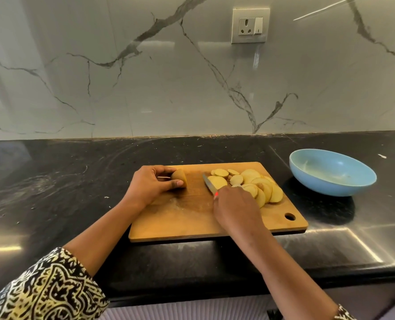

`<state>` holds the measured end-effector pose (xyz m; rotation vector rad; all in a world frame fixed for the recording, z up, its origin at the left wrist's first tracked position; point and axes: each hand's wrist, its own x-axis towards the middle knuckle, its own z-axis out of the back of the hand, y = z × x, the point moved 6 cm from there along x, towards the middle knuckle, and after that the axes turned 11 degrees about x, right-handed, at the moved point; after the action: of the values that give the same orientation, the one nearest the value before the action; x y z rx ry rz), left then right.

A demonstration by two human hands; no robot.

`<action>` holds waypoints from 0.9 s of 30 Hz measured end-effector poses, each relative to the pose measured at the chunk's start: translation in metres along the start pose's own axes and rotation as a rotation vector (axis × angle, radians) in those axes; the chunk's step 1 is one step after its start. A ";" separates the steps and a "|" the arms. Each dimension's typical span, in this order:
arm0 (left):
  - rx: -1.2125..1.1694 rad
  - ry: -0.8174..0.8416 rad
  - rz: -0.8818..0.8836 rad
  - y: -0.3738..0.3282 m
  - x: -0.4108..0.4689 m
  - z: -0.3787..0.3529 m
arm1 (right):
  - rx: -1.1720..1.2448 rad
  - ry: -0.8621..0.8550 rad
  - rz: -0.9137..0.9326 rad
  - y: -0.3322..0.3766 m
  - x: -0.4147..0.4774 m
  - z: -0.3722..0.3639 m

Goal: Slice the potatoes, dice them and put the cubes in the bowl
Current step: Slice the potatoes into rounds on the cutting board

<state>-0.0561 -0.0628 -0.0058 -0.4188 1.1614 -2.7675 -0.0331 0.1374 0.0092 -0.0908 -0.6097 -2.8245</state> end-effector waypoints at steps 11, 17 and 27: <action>0.023 0.070 -0.033 -0.001 0.001 -0.003 | 0.095 -0.184 0.212 0.014 -0.011 0.015; 0.016 0.039 -0.045 -0.003 0.000 -0.003 | 0.093 -0.141 0.297 0.033 -0.014 0.008; 0.035 -0.006 -0.074 -0.007 -0.003 -0.003 | -0.040 -0.046 0.303 0.051 0.001 0.010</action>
<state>-0.0539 -0.0551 -0.0032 -0.4757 1.1170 -2.8419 -0.0211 0.0959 0.0387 -0.2350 -0.5011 -2.5470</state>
